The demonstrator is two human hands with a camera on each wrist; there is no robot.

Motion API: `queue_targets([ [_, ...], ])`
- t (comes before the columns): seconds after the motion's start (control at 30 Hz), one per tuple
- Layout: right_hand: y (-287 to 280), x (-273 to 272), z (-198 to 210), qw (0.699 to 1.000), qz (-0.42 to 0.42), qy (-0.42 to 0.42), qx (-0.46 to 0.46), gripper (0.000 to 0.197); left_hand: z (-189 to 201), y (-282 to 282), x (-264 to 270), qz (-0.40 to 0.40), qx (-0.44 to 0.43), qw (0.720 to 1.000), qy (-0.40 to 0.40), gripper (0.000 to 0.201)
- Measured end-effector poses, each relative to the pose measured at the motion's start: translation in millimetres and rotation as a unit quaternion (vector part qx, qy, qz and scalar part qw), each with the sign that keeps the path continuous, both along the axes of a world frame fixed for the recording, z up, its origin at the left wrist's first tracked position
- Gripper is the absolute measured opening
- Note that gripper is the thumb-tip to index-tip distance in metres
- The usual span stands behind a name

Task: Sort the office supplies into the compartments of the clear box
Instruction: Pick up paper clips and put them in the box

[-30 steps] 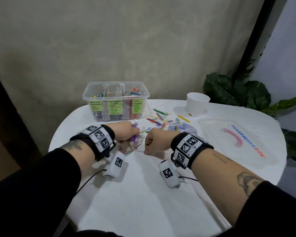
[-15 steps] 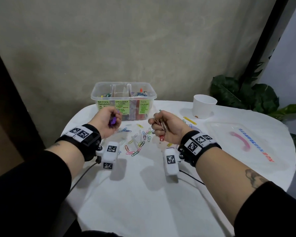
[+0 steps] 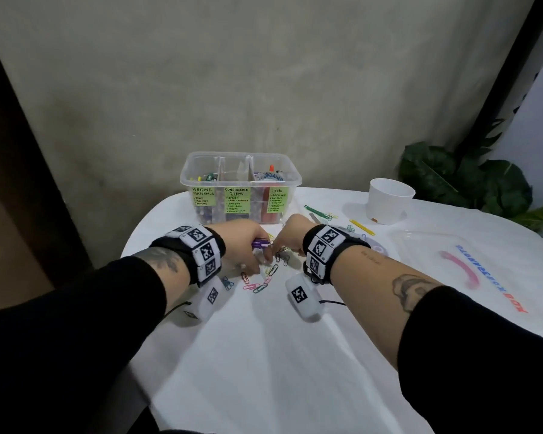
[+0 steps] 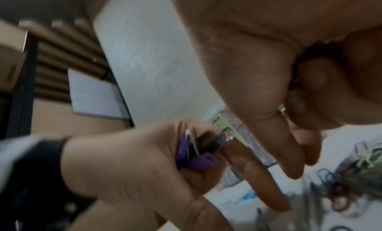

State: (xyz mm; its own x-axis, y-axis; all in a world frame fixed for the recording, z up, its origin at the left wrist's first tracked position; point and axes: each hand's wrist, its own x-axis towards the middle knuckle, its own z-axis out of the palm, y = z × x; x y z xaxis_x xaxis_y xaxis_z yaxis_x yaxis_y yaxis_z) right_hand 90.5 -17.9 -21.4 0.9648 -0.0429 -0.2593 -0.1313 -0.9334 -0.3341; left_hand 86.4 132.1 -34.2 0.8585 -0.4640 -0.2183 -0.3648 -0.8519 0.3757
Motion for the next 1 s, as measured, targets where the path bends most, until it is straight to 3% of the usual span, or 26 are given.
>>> queue_targets([
  [0.17, 8.7, 10.3, -5.4, 0.99, 0.083, -0.04, -0.103, 0.036, -4.4, -7.7, 3.6, -0.025, 0.023, 0.999, -0.015, 0.023],
  [0.23, 10.5, 13.6, -9.2, 0.989, 0.086, -0.056, -0.103, 0.034, -4.5, -7.2, 3.8, -0.034, 0.023, 0.999, -0.013, 0.023],
  [0.3, 7.9, 15.8, -10.8, 0.997, 0.054, -0.045, -0.034, 0.028, -1.5, -5.7, 1.3, -0.054, 0.044, 0.997, -0.026, 0.01],
  [0.4, -5.5, 19.8, -12.0, 0.991, -0.048, -0.015, 0.128, 0.016, 0.0, -0.6, 3.2, -0.054, 0.038, 0.997, -0.047, 0.017],
  [0.5, -19.4, 19.8, -15.4, 0.963, -0.116, -0.005, 0.242, 0.014, -1.3, 6.0, 9.2, 0.024, -0.081, 0.996, -0.007, 0.019],
  [0.57, -24.6, 18.4, -17.4, 0.968, -0.11, -0.013, 0.227, 0.025, -0.9, 8.2, 13.6, 0.123, -0.247, 0.958, 0.073, 0.018],
  [0.63, -25.9, 13.7, -16.7, 0.983, -0.064, -0.016, 0.173, 0.037, 2.5, 5.1, 13.7, 0.212, -0.398, 0.88, 0.149, 0.012],
  [0.77, -10.9, 8.6, -14.5, 0.998, 0.034, -0.018, 0.058, 0.041, 8.3, 0.4, 12.5, 0.304, -0.535, 0.755, 0.227, 0.027],
  [0.8, -5.4, 8.4, -14.6, 0.998, 0.051, -0.022, 0.02, 0.039, 7.8, -1.0, 12.5, 0.317, -0.549, 0.736, 0.237, 0.025],
  [0.9, 4.9, 6.4, -12.9, 0.996, 0.074, -0.027, -0.051, 0.032, 4.9, -7.2, 8.9, 0.364, -0.544, 0.714, 0.248, 0.02],
  [1.0, -3.4, 3.7, -9.9, 0.999, 0.049, -0.016, 0.0, 0.03, -0.3, -10.9, 10.5, 0.403, -0.549, 0.689, 0.248, 0.026],
])
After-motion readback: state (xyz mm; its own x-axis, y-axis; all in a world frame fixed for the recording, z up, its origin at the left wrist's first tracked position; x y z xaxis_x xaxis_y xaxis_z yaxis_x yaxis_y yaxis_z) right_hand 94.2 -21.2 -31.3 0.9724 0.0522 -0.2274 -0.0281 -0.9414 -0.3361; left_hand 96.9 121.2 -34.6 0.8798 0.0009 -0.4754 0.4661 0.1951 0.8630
